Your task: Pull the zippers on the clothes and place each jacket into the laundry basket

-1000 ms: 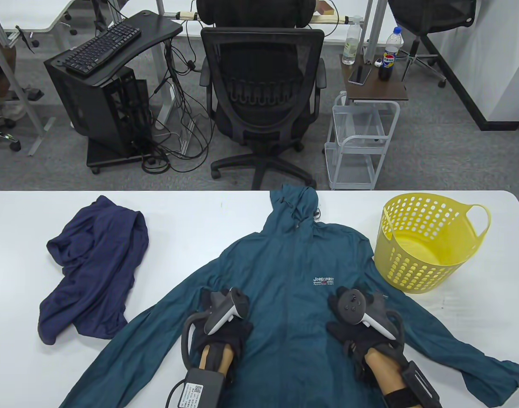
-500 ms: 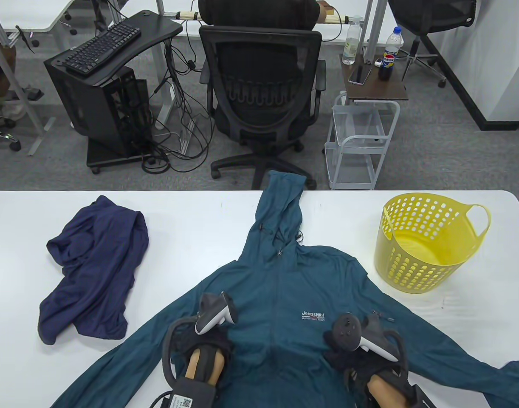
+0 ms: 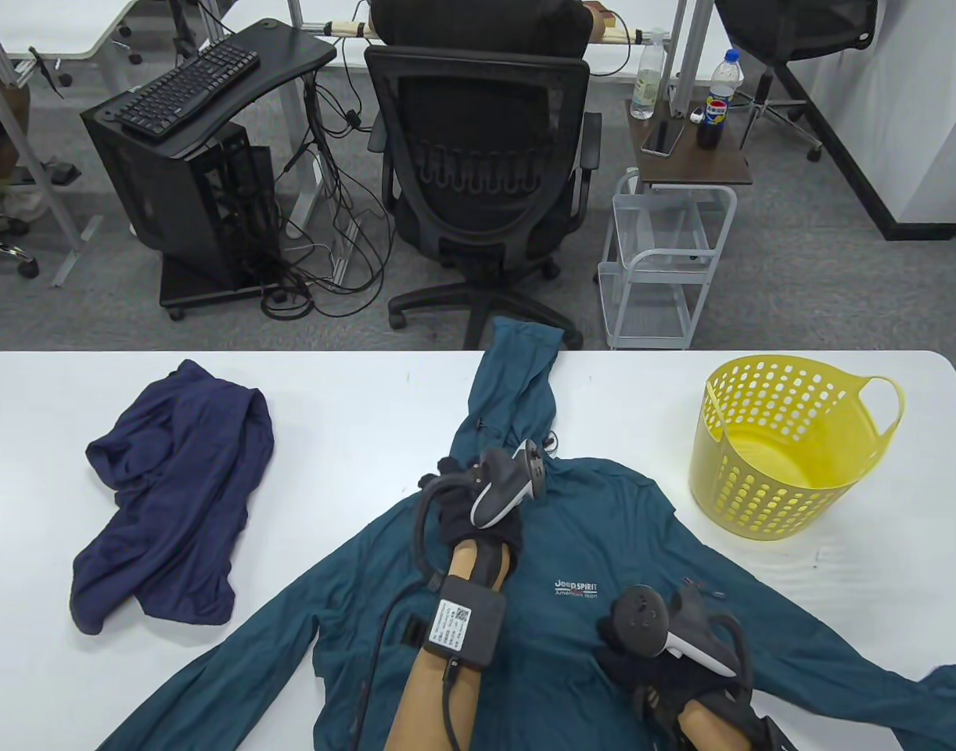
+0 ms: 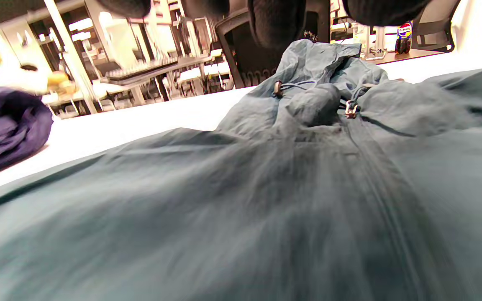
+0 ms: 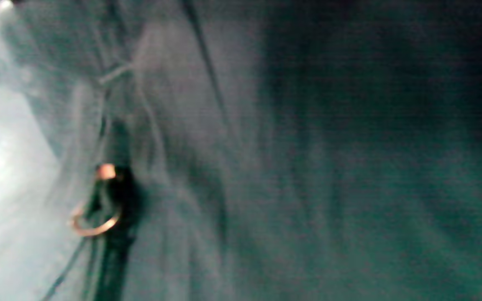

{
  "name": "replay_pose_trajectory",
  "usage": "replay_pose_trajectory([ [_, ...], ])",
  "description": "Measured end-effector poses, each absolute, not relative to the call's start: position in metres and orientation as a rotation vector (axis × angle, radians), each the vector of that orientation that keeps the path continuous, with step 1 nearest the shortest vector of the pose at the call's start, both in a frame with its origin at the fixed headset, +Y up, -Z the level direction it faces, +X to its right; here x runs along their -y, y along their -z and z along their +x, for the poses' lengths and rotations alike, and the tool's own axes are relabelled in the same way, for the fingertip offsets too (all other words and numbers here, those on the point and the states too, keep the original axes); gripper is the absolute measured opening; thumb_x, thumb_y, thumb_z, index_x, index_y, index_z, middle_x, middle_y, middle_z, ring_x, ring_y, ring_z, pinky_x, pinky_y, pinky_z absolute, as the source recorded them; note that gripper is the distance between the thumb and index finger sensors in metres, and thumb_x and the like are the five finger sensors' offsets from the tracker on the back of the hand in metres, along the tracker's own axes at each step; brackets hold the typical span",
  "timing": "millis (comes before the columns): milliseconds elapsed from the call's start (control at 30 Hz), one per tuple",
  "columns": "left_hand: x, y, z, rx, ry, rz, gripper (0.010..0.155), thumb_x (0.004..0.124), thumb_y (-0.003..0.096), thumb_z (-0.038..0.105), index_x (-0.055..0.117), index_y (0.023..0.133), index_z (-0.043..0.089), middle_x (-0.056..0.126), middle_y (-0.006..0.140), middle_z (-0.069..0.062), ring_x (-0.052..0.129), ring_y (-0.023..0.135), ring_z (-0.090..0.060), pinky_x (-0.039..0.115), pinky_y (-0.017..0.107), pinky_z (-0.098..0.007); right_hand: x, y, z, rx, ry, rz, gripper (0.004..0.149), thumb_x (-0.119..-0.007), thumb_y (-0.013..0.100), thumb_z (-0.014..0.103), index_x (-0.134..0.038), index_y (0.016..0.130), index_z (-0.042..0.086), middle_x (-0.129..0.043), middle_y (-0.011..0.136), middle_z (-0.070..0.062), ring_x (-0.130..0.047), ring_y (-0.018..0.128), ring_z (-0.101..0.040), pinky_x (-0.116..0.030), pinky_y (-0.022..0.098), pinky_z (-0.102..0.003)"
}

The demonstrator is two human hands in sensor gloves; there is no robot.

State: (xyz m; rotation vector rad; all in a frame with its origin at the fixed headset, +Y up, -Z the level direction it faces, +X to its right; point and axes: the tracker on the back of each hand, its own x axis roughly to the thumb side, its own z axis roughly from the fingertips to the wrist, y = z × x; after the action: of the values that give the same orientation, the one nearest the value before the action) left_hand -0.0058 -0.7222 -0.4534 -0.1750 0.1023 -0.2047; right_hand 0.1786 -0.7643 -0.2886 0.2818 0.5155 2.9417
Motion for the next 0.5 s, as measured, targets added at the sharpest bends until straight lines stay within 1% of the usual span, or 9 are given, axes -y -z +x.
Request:
replay_pose_trajectory([
  [33, 0.729, 0.463, 0.001, -0.102, 0.25, -0.15, 0.058, 0.064, 0.0398, 0.053, 0.048, 0.095, 0.064, 0.047, 0.118, 0.019, 0.029, 0.112, -0.024, 0.042, 0.077, -0.058, 0.764, 0.289, 0.179, -0.515, -2.943, 0.282, 0.057, -0.069, 0.051, 0.053, -0.071, 0.101, 0.027, -0.06, 0.116, -0.003, -0.063, 0.099, -0.045, -0.059, 0.068, -0.061],
  [67, 0.733, 0.468, 0.004, -0.103, 0.279, -0.145, 0.059, 0.062, 0.0397, 0.053, 0.045, 0.096, 0.064, 0.043, 0.119, 0.019, 0.025, 0.112, -0.023, 0.04, 0.077, -0.058, 0.764, 0.289, 0.178, -0.514, -2.944, 0.282, 0.057, -0.069, 0.051, 0.053, -0.071, 0.101, 0.027, -0.06, 0.115, -0.003, -0.063, 0.099, -0.045, -0.06, 0.067, -0.061],
  [133, 0.745, 0.481, 0.01, -0.132, 0.342, -0.172, 0.06, 0.059, 0.0401, 0.052, 0.042, 0.096, 0.064, 0.032, 0.12, 0.02, 0.014, 0.111, -0.022, 0.034, 0.079, -0.058, 0.764, 0.289, 0.178, -0.518, -2.944, 0.279, 0.057, -0.069, 0.051, 0.053, -0.071, 0.101, 0.027, -0.06, 0.115, -0.003, -0.063, 0.099, -0.045, -0.06, 0.067, -0.061],
  [200, 0.754, 0.492, 0.012, -0.156, 0.372, -0.21, 0.06, 0.059, 0.0404, 0.05, 0.043, 0.096, 0.064, 0.03, 0.121, 0.018, 0.011, 0.111, -0.022, 0.032, 0.079, -0.058, 0.765, 0.288, 0.178, -0.523, -2.944, 0.276, 0.057, -0.069, 0.051, 0.053, -0.071, 0.101, 0.026, -0.06, 0.116, -0.003, -0.063, 0.099, -0.045, -0.059, 0.067, -0.061],
  [300, 0.767, 0.502, 0.009, -0.197, 0.354, -0.296, 0.06, 0.06, 0.0404, 0.049, 0.045, 0.098, 0.06, 0.027, 0.121, 0.016, 0.009, 0.11, -0.024, 0.03, 0.079, -0.059, 0.764, 0.287, 0.179, -0.528, -2.929, 0.284, 0.058, -0.069, 0.051, 0.053, -0.071, 0.101, 0.026, -0.06, 0.116, -0.004, -0.063, 0.099, -0.047, -0.06, 0.067, -0.062],
  [367, 0.773, 0.502, 0.007, -0.2, 0.348, -0.291, 0.059, 0.065, 0.0393, 0.05, 0.053, 0.097, 0.056, 0.029, 0.121, 0.015, 0.009, 0.11, -0.024, 0.031, 0.079, -0.059, 0.764, 0.286, 0.18, -0.533, -2.923, 0.278, 0.058, -0.07, 0.051, 0.053, -0.073, 0.101, 0.025, -0.061, 0.115, -0.005, -0.064, 0.098, -0.048, -0.061, 0.066, -0.062],
  [400, 0.773, 0.5, 0.006, -0.196, 0.363, -0.267, 0.06, 0.067, 0.0382, 0.05, 0.053, 0.096, 0.054, 0.031, 0.121, 0.015, 0.012, 0.11, -0.025, 0.034, 0.078, -0.059, 0.763, 0.285, 0.18, -0.537, -2.92, 0.277, 0.057, -0.07, 0.051, 0.053, -0.074, 0.1, 0.025, -0.061, 0.115, -0.004, -0.064, 0.097, -0.048, -0.062, 0.066, -0.063],
  [500, 0.77, 0.495, 0.005, -0.158, 0.371, -0.195, 0.049, 0.073, 0.0355, 0.05, 0.066, 0.084, 0.046, 0.045, 0.117, 0.015, 0.022, 0.11, -0.025, 0.041, 0.077, -0.058, 0.764, 0.285, 0.18, -0.539, -2.917, 0.277, 0.057, -0.07, 0.051, 0.053, -0.074, 0.1, 0.025, -0.062, 0.115, -0.005, -0.064, 0.097, -0.048, -0.061, 0.066, -0.063],
])
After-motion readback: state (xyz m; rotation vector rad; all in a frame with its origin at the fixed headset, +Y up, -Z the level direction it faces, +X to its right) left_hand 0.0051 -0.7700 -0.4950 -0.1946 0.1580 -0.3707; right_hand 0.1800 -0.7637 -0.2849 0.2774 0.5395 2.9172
